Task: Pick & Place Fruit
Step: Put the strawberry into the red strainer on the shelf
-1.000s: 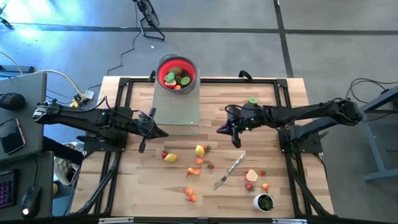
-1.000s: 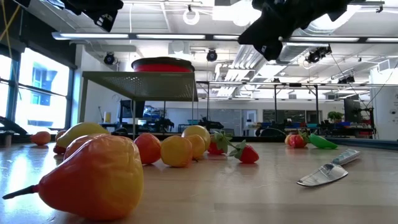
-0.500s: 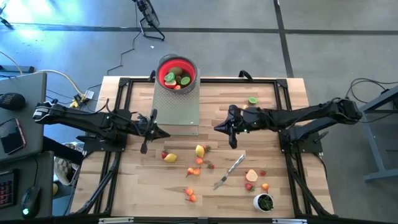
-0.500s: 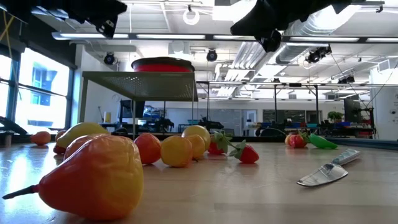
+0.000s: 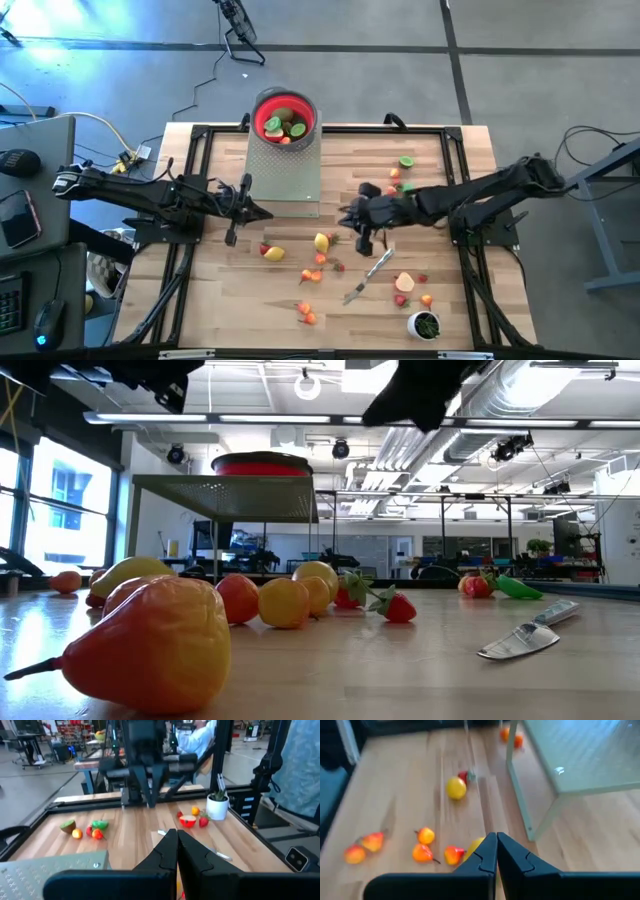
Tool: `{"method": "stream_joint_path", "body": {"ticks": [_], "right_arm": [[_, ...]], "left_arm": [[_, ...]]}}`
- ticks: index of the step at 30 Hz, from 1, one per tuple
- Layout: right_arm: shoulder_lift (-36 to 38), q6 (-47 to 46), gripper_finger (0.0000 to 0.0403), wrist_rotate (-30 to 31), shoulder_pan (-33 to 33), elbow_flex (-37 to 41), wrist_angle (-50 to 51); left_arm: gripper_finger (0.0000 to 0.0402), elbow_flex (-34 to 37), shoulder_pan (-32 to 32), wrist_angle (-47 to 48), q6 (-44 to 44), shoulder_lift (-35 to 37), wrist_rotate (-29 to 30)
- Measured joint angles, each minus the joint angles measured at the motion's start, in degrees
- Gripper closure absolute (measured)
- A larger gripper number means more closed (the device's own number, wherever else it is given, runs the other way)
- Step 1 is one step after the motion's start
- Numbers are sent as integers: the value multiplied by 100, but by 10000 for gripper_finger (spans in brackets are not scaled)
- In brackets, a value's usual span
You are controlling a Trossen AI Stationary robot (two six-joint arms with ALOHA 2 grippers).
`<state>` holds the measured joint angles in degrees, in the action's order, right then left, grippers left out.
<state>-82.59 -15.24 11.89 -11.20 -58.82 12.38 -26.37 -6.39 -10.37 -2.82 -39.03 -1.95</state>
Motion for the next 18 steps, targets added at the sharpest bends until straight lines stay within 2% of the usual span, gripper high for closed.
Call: {"method": "stream_joint_path", "body": {"ticks": [3,10,14,18], "right_arm": [[-432,4,399,16,-72,-175,304],[-1175,1,399,-5,-261,-250,320],[-1395,-201,398,-9,-351,-241,376],[-1492,-319,376,-2,-417,-243,379]], "left_arm": [[401,0,0,21,1,27,1],[401,0,0,24,5,61,10],[401,0,0,35,27,59,12],[401,0,0,120,27,59,10]]}}
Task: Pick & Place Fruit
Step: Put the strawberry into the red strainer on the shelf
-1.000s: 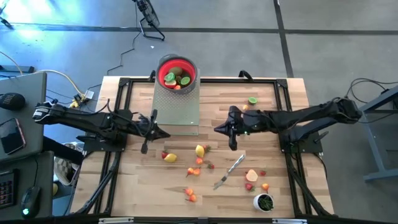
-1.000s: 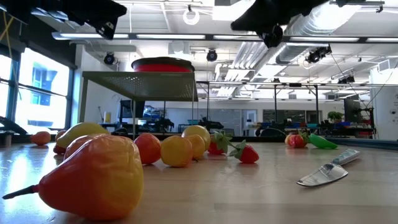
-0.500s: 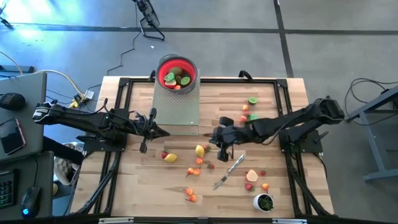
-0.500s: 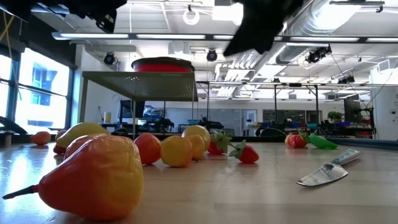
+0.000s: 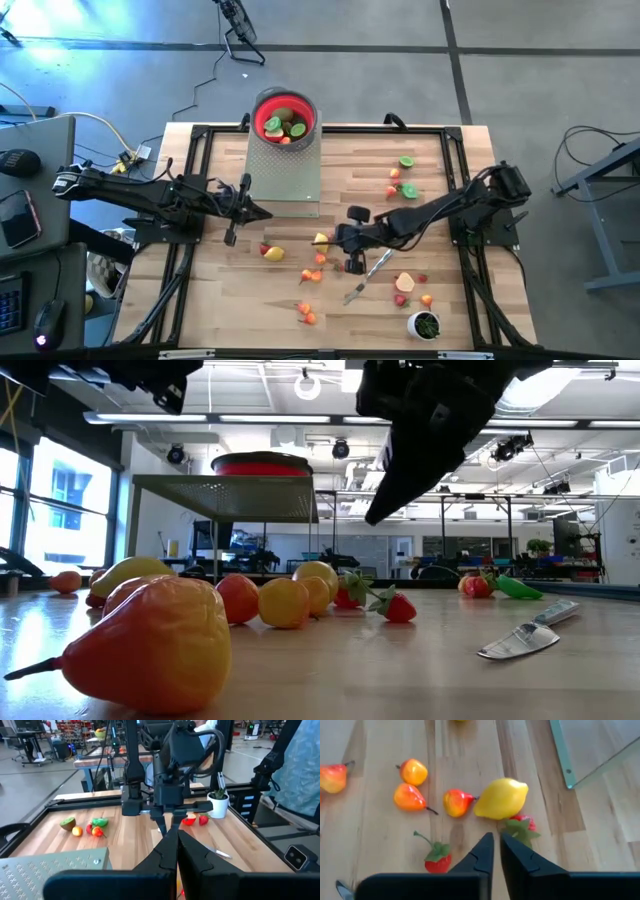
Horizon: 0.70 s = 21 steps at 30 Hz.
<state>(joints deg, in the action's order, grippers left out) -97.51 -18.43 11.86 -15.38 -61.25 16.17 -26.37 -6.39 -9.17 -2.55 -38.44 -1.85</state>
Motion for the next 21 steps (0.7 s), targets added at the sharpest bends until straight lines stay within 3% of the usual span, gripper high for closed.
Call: {"method": "stream_joint_path", "body": {"ticks": [13,21], "right_arm": [[-263,-444,210,4,-2,-2,-51],[-774,-593,201,202,-2,2,-202]], "left_arm": [[401,0,0,49,167,0,-2],[401,0,0,33,166,-2,-9]]}}
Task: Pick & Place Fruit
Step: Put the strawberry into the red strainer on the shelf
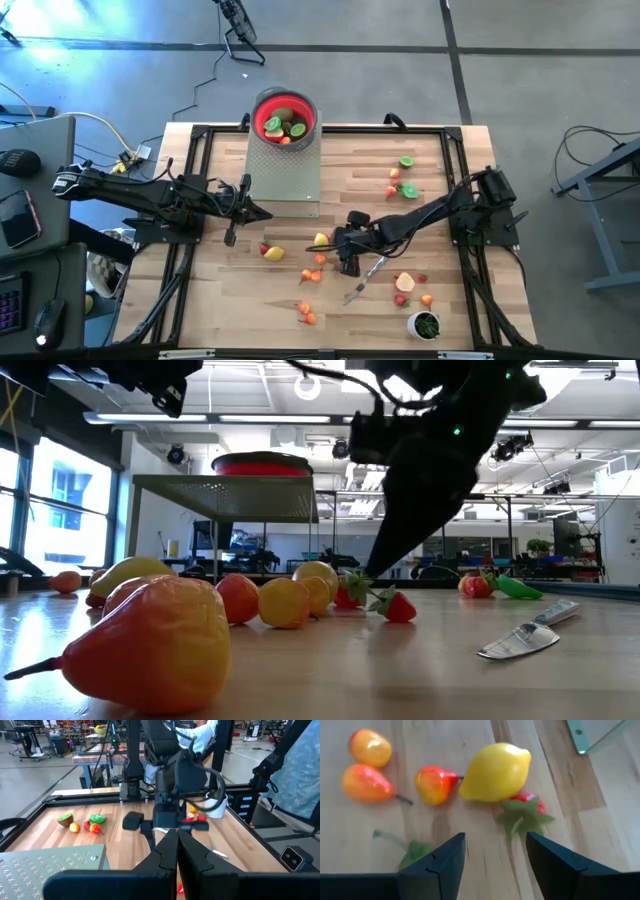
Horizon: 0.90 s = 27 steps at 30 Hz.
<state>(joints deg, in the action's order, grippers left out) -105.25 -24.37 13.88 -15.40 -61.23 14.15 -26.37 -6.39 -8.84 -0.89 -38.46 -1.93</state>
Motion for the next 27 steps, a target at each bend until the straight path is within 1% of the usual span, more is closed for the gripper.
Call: {"method": "stream_joint_path", "body": {"ticks": [7,16,27], "right_arm": [[-83,-8,223,147,50,2,-135],[-110,-8,254,105,83,0,-193],[-110,-6,315,112,83,0,-142]], "left_arm": [[401,0,0,7,87,-2,-2],[401,0,0,2,116,-2,0],[401,0,0,0,118,-2,2]]}}
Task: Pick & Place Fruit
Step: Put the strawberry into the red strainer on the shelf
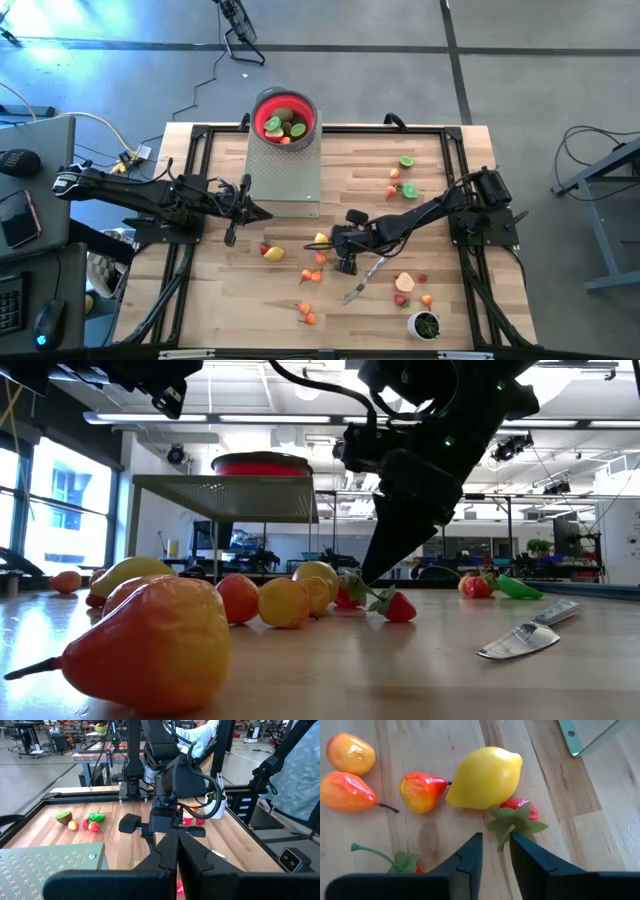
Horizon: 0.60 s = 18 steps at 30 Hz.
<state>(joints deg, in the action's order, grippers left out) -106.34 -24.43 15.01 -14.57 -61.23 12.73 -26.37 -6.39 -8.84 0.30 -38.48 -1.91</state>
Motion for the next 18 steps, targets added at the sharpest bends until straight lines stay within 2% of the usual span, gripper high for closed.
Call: {"method": "stream_joint_path", "body": {"ticks": [13,18], "right_arm": [[0,0,390,-11,0,0,-6],[0,0,395,-13,0,0,-6]], "left_arm": [[401,0,0,0,0,0,0],[401,0,0,0,0,0,2]]}}
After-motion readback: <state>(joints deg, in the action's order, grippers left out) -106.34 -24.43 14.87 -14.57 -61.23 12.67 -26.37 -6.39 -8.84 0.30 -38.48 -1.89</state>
